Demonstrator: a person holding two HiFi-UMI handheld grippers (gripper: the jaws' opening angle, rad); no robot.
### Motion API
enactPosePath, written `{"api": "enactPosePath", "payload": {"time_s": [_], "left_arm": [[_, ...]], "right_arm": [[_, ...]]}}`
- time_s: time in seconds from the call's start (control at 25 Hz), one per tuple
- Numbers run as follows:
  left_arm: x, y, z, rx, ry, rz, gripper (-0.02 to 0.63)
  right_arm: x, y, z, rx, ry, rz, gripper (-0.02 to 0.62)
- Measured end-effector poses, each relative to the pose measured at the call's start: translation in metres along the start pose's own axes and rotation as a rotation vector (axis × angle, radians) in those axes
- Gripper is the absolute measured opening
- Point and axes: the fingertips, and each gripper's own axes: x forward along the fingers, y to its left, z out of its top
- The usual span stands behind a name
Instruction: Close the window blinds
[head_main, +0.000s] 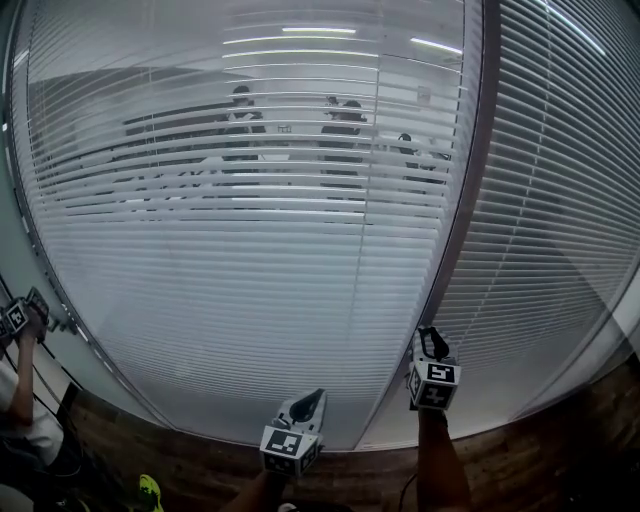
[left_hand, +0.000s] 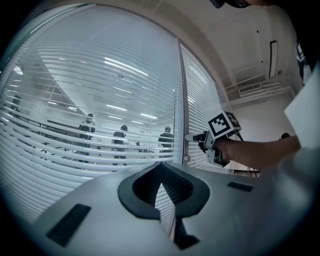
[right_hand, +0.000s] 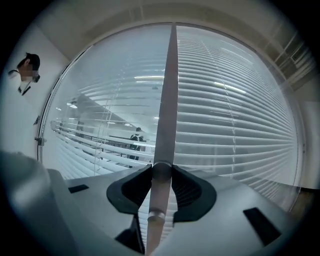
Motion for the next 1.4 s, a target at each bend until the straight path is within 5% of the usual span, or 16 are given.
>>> {"api": "enactPosePath", "payload": {"time_s": [0.6, 0.96, 1.4], "left_arm": [[0.006, -0.008, 0.0, 0.007, 0.002, -0.024, 0.0], [0.005, -0.013, -0.003, 0.0, 0.008, -0.04, 0.0], [0.01, -0.025, 0.0, 0.016, 0.01, -0.066, 0.001]], "right_arm": [[0.0, 0.002, 0.003, -0.151, 0.021, 0.04, 0.126], [-0.001, 0.018, -0.001, -0.84, 0.039, 0.013, 0.126], [-0.002, 0.018, -0.009, -1.452, 0.024, 0.007, 0.126]]}}
